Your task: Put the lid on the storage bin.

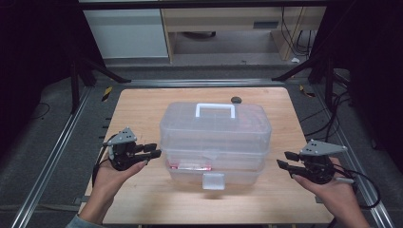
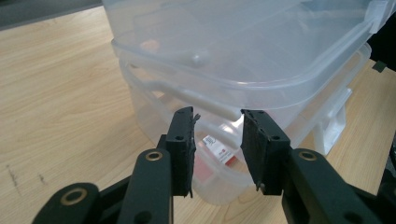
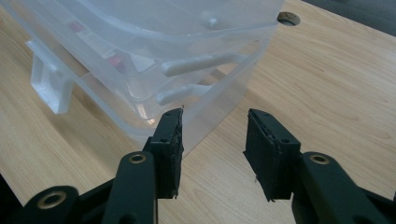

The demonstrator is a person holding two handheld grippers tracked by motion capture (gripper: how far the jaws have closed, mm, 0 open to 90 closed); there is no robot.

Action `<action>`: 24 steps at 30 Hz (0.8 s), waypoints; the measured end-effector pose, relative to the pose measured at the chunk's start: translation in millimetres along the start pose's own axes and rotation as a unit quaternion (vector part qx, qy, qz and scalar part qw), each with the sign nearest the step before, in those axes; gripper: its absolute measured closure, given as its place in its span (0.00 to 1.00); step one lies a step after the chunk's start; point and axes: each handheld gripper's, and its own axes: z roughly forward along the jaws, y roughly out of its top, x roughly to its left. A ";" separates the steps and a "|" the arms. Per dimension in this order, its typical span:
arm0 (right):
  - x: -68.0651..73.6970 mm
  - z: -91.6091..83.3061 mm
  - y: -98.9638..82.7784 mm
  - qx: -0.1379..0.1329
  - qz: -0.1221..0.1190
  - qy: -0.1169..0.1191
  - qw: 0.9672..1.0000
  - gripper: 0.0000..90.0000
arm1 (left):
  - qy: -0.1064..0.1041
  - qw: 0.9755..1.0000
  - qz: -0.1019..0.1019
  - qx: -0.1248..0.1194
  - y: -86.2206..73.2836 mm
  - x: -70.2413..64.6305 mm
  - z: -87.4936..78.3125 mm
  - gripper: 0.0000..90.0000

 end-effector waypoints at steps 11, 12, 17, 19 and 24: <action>0.5 11.0 -7.3 0.005 0.009 -0.012 1.000 0.53 | 0.055 0.998 -0.010 0.030 -25.7 18.3 -4.8 0.63; 0.4 13.0 -8.6 0.007 0.010 -0.016 1.000 0.51 | 0.062 0.998 -0.009 0.030 -27.9 20.5 -4.2 0.60; -1.2 18.3 -10.8 0.015 0.018 -0.030 0.999 0.43 | 0.107 0.993 0.005 0.044 -30.0 26.7 -0.4 0.44; -3.0 21.7 -12.2 0.020 0.022 -0.043 0.999 0.39 | 0.132 0.989 0.006 0.059 -30.7 31.0 3.4 0.33; -11.1 37.1 -17.5 0.039 0.041 -0.083 0.995 0.31 | 0.166 0.983 -0.005 0.077 -33.8 42.0 14.7 0.11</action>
